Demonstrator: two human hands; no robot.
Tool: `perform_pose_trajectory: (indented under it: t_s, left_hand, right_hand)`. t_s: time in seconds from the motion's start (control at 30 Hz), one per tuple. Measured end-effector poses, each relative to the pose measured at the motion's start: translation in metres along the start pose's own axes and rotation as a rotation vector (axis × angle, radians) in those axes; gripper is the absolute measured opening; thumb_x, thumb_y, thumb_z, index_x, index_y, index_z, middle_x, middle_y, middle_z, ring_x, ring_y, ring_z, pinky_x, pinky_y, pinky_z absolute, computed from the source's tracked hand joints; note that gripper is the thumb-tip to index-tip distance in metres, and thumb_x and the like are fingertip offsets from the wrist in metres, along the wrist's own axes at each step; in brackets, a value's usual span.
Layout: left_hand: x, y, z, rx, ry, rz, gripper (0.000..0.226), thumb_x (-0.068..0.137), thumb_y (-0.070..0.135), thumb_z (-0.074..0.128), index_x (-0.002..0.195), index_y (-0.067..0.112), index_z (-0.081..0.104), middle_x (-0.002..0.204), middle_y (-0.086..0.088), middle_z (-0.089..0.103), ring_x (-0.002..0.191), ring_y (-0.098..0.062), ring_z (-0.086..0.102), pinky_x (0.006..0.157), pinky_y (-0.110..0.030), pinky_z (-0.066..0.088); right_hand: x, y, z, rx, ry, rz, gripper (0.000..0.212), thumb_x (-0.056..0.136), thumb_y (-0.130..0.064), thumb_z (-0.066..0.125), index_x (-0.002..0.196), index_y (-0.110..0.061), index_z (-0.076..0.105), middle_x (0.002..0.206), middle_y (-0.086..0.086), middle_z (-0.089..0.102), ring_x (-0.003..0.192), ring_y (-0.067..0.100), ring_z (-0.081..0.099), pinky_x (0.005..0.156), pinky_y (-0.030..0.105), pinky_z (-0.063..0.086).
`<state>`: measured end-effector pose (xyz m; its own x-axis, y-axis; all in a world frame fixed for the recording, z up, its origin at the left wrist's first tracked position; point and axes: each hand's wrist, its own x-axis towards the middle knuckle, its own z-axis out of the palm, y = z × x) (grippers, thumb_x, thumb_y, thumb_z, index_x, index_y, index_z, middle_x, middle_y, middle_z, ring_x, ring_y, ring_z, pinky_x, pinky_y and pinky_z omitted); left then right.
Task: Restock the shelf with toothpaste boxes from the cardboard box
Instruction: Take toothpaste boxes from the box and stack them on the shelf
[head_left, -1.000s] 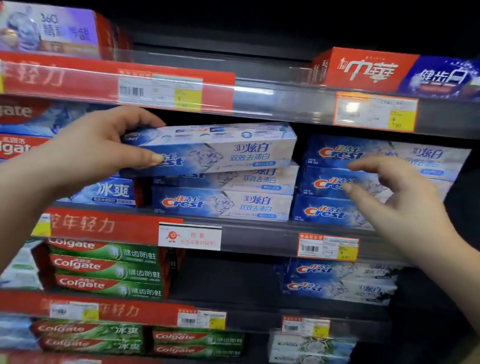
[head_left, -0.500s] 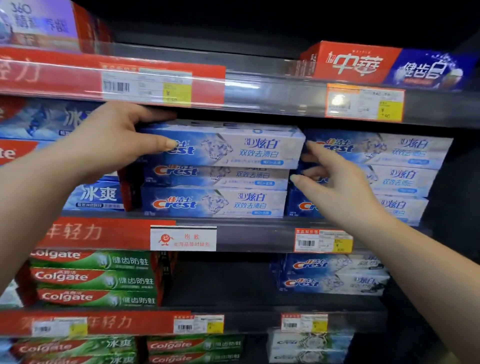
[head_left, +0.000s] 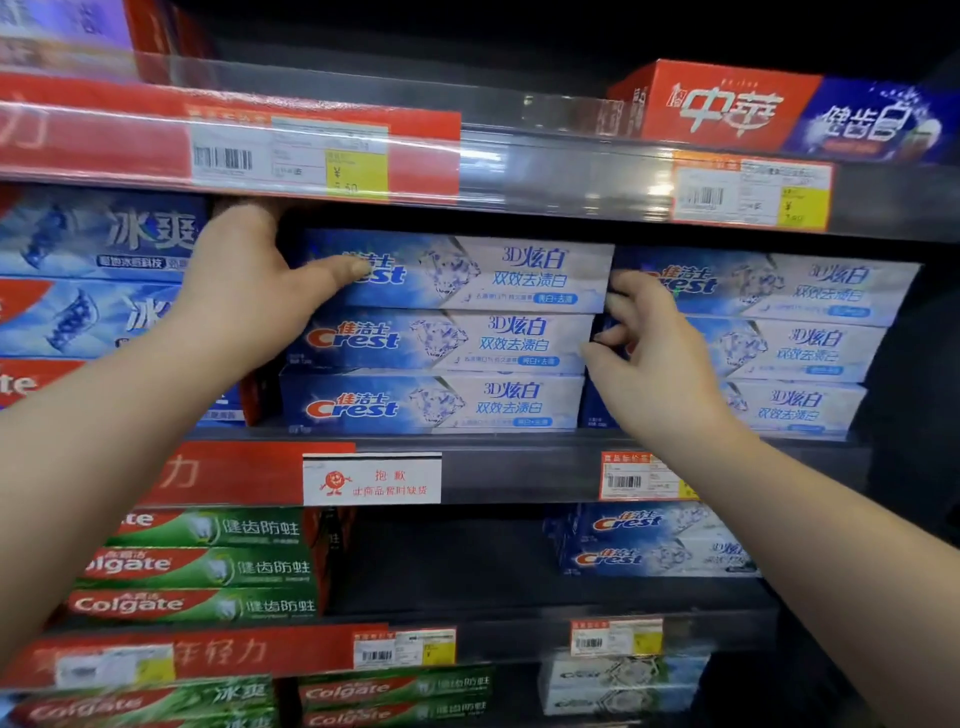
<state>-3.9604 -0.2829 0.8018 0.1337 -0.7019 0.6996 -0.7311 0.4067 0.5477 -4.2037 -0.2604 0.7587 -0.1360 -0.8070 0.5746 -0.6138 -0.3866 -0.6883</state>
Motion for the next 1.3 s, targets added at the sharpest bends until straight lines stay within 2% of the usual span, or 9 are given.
perform_pose_trajectory:
  t_s: [0.13,0.3,0.4,0.6,0.83,0.97,1.07,1.23,1.3]
  left_hand:
    - [-0.006,-0.009,0.006,-0.002,-0.008,-0.085,0.052,0.077,0.026,0.07,0.123,0.014,0.048,0.126,-0.016,0.053,0.114,-0.032,0.05,0.09,-0.033,0.038]
    - [-0.021,-0.012,0.009,-0.051,-0.057,-0.176,0.053,0.081,0.023,0.066,0.125,0.009,0.041,0.103,-0.007,0.056,0.091,-0.03,0.052,0.071,-0.032,0.035]
    - [-0.021,-0.017,0.009,-0.09,-0.067,-0.197,0.063,0.08,0.023,0.066,0.135,0.018,0.034,0.118,-0.003,0.059,0.102,-0.027,0.055,0.081,-0.036,0.043]
    - [-0.027,-0.02,0.004,-0.224,-0.105,-0.241,0.085,0.065,0.032,0.061,0.137,0.045,0.019,0.128,0.007,0.055,0.114,-0.022,0.056,0.096,-0.049,0.047]
    - [-0.036,-0.031,0.006,-0.306,-0.169,-0.307,0.081,0.057,0.045,0.066,0.132,0.031,0.037,0.125,0.004,0.059,0.114,-0.018,0.057,0.098,-0.046,0.045]
    - [-0.035,-0.035,0.006,-0.327,-0.183,-0.321,0.065,0.054,0.042,0.06,0.118,0.035,0.047,0.114,0.004,0.065,0.105,-0.021,0.062,0.094,-0.048,0.048]
    - [-0.037,-0.033,0.005,-0.346,-0.201,-0.324,0.061,0.057,0.038,0.061,0.117,0.037,0.048,0.111,0.005,0.066,0.103,-0.02,0.063,0.092,-0.049,0.05]
    - [-0.044,-0.025,0.001,-0.343,-0.22,-0.301,0.069,0.074,0.024,0.069,0.135,0.028,0.038,0.124,0.005,0.059,0.111,-0.016,0.058,0.097,-0.043,0.046]
    - [-0.052,-0.025,0.001,-0.354,-0.222,-0.307,0.079,0.071,0.025,0.067,0.141,0.028,0.03,0.122,0.019,0.057,0.11,-0.005,0.057,0.1,-0.042,0.044]
  right_hand:
    - [-0.001,-0.004,0.002,-0.02,0.009,-0.002,0.048,0.084,0.0,0.048,0.125,-0.023,0.046,0.104,-0.02,0.058,0.074,0.007,0.049,0.074,0.014,0.041]
    - [-0.003,-0.008,0.0,-0.058,0.009,0.001,0.05,0.083,-0.003,0.047,0.124,-0.032,0.049,0.097,-0.009,0.063,0.076,0.014,0.056,0.08,0.03,0.048]
    - [-0.005,-0.01,0.0,-0.103,-0.013,-0.012,0.049,0.084,-0.003,0.045,0.123,-0.033,0.049,0.096,-0.017,0.064,0.076,0.007,0.056,0.076,0.024,0.047]
    - [-0.006,-0.013,0.003,-0.089,-0.026,-0.005,0.047,0.084,-0.006,0.045,0.124,-0.031,0.048,0.108,-0.011,0.067,0.089,0.013,0.06,0.088,0.036,0.051]
    - [-0.011,-0.016,-0.002,-0.025,-0.03,-0.008,0.04,0.086,-0.006,0.045,0.108,-0.038,0.054,0.095,-0.028,0.063,0.082,-0.006,0.059,0.074,0.01,0.047]
    - [-0.012,-0.018,0.001,0.005,-0.029,0.009,0.039,0.082,-0.004,0.043,0.11,-0.027,0.057,0.099,-0.011,0.07,0.092,0.011,0.063,0.087,0.04,0.053]
    - [-0.012,-0.018,0.0,0.042,-0.031,0.024,0.041,0.082,-0.002,0.043,0.107,-0.031,0.058,0.098,-0.011,0.07,0.092,0.015,0.064,0.086,0.045,0.053]
    - [-0.015,-0.021,-0.003,0.112,-0.058,0.084,0.049,0.086,0.0,0.046,0.098,-0.046,0.055,0.096,-0.032,0.063,0.099,-0.005,0.059,0.092,0.023,0.049]
    - [-0.022,-0.017,-0.005,0.129,-0.067,0.109,0.051,0.087,0.001,0.047,0.114,-0.042,0.052,0.096,-0.039,0.054,0.101,-0.008,0.055,0.093,0.016,0.043]
